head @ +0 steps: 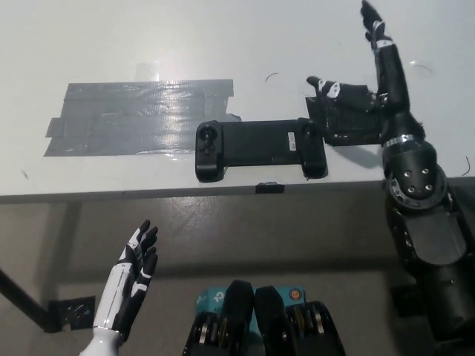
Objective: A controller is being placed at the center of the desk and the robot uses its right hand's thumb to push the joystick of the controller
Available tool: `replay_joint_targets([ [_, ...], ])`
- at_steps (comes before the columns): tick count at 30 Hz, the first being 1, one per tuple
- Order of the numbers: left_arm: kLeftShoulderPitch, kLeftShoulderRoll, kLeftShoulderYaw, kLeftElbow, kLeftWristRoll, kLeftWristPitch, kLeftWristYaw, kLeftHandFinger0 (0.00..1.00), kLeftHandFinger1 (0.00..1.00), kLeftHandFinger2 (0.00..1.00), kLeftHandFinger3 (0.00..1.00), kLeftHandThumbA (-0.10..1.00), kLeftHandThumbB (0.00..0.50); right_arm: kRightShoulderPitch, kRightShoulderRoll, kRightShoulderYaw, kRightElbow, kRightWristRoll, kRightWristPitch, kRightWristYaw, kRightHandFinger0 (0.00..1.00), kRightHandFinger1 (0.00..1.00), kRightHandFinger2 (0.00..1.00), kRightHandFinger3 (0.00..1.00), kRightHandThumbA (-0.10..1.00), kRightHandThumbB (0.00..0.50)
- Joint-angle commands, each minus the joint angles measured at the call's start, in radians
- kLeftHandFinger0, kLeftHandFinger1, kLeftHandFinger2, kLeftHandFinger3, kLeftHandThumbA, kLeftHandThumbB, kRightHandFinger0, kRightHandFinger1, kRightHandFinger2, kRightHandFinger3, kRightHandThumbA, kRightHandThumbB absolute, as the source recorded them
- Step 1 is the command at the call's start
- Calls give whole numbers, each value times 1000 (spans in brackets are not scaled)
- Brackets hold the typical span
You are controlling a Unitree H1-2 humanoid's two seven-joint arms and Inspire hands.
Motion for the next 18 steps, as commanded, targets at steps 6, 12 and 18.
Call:
replay_joint_targets([
  [6, -20, 14, 0, -21, -14, -6, -18, 1000, 1000, 1000, 1000, 916, 14, 267, 1, 35, -455, 92, 74, 113, 1000, 1000, 1000, 1000, 1000, 385],
  [12, -27, 15, 1, -14, -5, -4, -11, 1000, 1000, 1000, 1000, 906, 12, 500, 23, 78, -558, 108, 48, 133, 1000, 1000, 1000, 1000, 1000, 372],
  [18, -14, 16, -6, -10, -5, -8, -16, 1000, 1000, 1000, 1000, 931, 2, 672, 15, 109, -588, 103, 9, 155, 1000, 1000, 1000, 1000, 1000, 320],
])
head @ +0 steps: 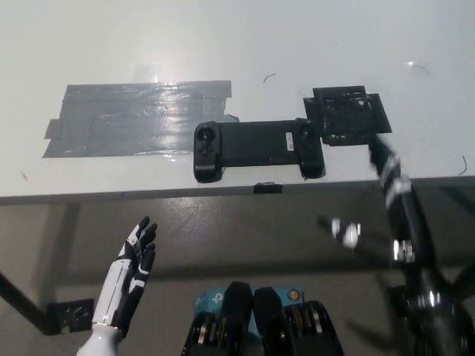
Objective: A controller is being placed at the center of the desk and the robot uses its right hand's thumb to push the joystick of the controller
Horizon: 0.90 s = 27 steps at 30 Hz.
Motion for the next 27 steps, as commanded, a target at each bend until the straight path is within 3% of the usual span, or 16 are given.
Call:
replay_joint_targets([
  [1, -5, 8, -8, -8, -4, -13, -17, 999, 1000, 1000, 1000, 932, 2, 47, -6, 19, -50, 9, -40, 41, 1000, 1000, 1000, 1000, 1000, 313],
  [7, -1, 5, -8, -11, 8, -6, -9, 995, 1000, 1000, 1000, 918, 17, 85, -18, 30, 73, -49, -107, 34, 1000, 1000, 1000, 1000, 1000, 268],
  [12, -18, 8, -6, -19, 4, 1, -14, 996, 1000, 1000, 1000, 911, 22, 74, -29, 27, 184, -78, -162, 18, 1000, 1000, 1000, 1000, 1000, 270],
  [16, -26, 10, -1, -20, 0, -7, -13, 998, 1000, 1000, 1000, 905, 0, 61, -27, 37, 211, -75, -173, 30, 1000, 1000, 1000, 1000, 1000, 263],
  [27, -26, 10, 4, -24, -4, -3, -12, 998, 1000, 1000, 1000, 901, 0, 55, -32, 52, 201, -96, -165, 35, 1000, 1000, 1000, 1000, 1000, 269],
])
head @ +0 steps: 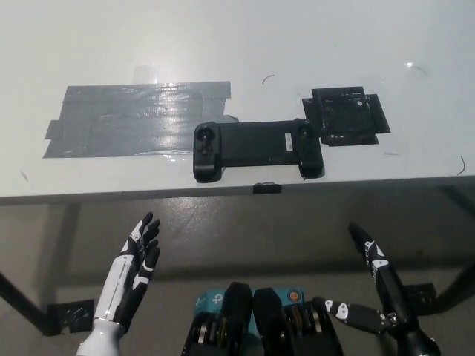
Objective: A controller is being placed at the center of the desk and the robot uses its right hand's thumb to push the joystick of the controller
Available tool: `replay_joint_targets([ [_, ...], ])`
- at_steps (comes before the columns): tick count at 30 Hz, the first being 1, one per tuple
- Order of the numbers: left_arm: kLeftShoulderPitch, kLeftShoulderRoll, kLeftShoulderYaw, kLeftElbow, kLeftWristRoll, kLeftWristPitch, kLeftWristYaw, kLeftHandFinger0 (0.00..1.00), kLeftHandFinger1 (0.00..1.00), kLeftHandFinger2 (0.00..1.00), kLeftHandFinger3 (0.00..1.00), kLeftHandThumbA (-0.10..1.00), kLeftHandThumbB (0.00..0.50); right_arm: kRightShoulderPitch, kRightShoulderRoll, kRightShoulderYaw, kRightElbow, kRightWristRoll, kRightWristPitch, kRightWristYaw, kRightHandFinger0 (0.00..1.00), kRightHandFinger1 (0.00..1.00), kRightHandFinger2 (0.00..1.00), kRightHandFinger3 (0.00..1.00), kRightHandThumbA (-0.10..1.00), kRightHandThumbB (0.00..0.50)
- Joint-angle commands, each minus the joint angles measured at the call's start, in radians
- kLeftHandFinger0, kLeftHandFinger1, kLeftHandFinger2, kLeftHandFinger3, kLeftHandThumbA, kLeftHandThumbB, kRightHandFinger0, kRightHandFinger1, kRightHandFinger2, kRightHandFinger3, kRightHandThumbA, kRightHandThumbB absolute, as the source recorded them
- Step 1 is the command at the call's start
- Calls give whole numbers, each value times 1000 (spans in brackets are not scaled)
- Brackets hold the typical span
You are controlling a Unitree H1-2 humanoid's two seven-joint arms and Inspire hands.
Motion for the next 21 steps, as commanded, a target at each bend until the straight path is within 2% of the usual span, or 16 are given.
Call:
replay_joint_targets([
  [1, -11, 7, 6, -23, -7, -4, -3, 999, 1000, 1000, 1000, 899, 0, -19, -5, 8, -15, -18, -55, 15, 1000, 1000, 1000, 1000, 1000, 277],
  [14, -1, 6, 6, -16, -4, -12, -1, 989, 1000, 1000, 1000, 887, 3, -14, -6, 8, -22, -14, -37, 24, 1000, 1000, 1000, 1000, 1000, 290],
  [21, 20, 7, 6, -12, -6, -17, -1, 986, 1000, 1000, 1000, 878, 4, -2, -6, 10, -18, -11, -55, 27, 1000, 1000, 1000, 1000, 1000, 272],
])
